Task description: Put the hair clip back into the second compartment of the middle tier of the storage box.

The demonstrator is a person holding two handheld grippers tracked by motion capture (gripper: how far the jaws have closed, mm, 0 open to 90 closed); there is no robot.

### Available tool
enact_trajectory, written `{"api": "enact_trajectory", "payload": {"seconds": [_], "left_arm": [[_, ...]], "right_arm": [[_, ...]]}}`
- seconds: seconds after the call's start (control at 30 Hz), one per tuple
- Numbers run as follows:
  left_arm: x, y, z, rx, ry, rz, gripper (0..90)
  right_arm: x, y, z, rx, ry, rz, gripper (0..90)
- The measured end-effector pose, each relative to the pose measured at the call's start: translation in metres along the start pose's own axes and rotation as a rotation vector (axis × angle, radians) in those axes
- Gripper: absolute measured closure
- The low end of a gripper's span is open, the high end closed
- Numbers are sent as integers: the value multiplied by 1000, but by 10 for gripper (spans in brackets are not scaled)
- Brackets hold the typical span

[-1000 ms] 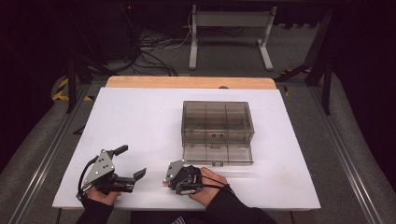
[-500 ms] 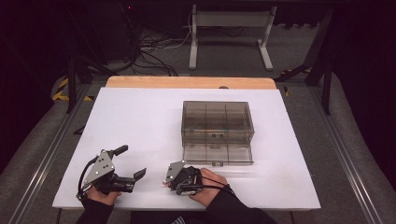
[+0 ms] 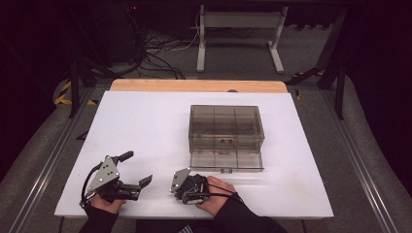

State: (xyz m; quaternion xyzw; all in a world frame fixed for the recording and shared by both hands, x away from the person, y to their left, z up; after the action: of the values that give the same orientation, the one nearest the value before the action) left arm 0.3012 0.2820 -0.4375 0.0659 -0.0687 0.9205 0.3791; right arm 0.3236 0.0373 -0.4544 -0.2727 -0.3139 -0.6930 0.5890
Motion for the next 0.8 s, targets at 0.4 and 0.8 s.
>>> {"api": "enact_trajectory", "payload": {"seconds": [0.4,0.8], "left_arm": [[0,0,0,1,1,1,21],[0,0,0,1,1,0,21]], "right_arm": [[4,0,1,4,8,2,840],[18,4,2,-11,50,-16,845]]}}
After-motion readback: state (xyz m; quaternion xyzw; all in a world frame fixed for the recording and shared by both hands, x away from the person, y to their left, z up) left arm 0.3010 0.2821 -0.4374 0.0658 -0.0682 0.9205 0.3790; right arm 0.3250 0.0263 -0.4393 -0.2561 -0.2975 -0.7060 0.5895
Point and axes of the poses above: each handheld gripper's, and its own axes: x roughly backward along the jaws, z roughly out of its top, y roughly to its right, the point moved 1 cm from there along -x, roughly forward along the jaws, and after that the axes turned 7 degrees about y, right-handed, at the moved point
